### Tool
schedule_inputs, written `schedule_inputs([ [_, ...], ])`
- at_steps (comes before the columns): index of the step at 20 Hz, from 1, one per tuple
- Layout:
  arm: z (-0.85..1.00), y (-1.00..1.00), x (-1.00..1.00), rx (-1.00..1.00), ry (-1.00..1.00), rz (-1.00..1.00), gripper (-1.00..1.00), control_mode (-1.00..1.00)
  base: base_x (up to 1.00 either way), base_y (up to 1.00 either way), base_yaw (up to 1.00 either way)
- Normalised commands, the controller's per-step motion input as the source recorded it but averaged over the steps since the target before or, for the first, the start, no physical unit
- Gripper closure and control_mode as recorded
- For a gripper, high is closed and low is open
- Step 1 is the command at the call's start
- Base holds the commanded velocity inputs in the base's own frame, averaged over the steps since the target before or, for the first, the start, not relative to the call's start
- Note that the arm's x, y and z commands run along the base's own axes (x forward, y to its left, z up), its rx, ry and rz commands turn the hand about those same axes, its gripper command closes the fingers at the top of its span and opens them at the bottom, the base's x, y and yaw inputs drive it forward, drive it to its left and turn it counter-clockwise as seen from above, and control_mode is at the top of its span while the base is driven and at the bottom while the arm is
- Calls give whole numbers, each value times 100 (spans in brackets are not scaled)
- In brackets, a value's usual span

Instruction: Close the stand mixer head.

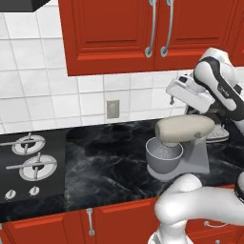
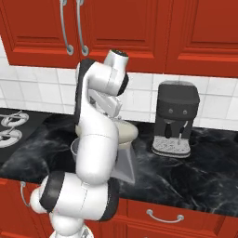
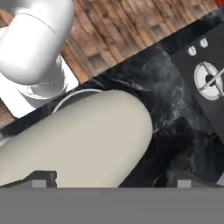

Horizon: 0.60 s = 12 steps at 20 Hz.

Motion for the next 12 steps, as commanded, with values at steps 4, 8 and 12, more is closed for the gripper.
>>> schedule_inputs([
  [4, 49, 100, -5, -23, 0, 36, -100, -100, 0, 0, 0],
  [8, 24, 85, -11, -26, 0, 38, -100, -100, 0, 0, 0],
  [12, 0, 19, -21, -16, -5, 15, -100, -100, 0, 0, 0],
])
